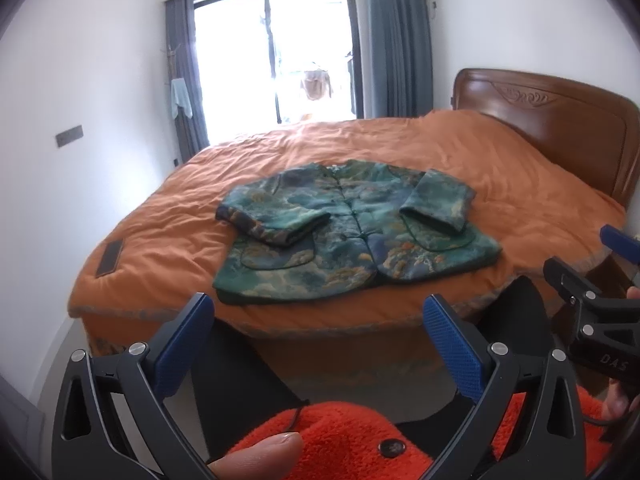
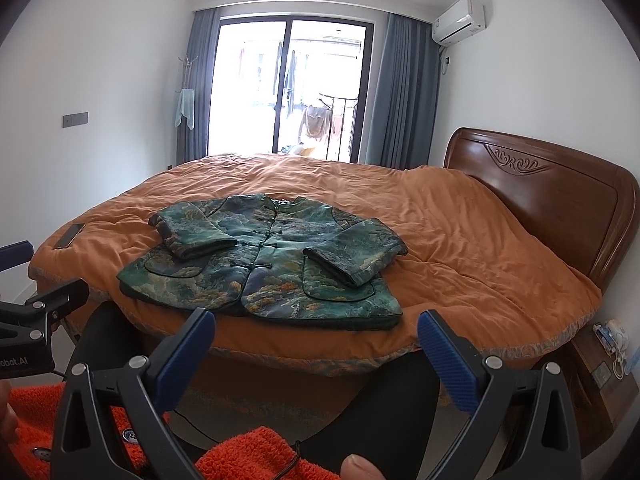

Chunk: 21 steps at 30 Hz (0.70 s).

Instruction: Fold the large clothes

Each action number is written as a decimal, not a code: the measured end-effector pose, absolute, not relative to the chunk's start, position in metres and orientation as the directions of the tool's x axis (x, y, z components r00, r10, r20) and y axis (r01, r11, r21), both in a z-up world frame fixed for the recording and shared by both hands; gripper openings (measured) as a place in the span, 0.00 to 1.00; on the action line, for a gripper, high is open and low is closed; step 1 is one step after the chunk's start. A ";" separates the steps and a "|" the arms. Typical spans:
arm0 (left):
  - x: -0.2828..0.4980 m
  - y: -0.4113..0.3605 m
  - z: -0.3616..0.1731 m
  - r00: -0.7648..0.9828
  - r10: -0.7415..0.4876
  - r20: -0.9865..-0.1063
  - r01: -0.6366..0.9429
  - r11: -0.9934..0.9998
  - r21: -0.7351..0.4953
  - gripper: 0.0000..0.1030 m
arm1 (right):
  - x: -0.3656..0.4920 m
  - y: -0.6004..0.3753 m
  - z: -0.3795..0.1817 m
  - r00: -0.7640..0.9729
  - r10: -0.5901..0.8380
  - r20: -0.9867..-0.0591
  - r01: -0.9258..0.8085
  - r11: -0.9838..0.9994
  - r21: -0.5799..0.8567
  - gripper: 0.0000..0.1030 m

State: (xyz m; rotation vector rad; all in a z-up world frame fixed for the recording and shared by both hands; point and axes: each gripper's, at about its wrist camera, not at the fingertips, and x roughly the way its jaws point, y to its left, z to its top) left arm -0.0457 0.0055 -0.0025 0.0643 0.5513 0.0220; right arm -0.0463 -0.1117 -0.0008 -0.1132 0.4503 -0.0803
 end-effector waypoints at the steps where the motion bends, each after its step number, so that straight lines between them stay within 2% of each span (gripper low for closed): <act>1: -0.046 0.006 -0.002 0.852 0.040 -0.522 -0.005 0.998 0.067 1.00 | -0.046 -0.111 -0.001 0.898 -0.102 -0.429 0.052 0.990 -0.128 1.00; 21: -0.044 0.009 -0.001 0.853 0.052 -0.519 -0.012 0.997 0.080 1.00 | -0.046 -0.110 -0.001 0.898 -0.101 -0.428 0.047 0.990 -0.135 1.00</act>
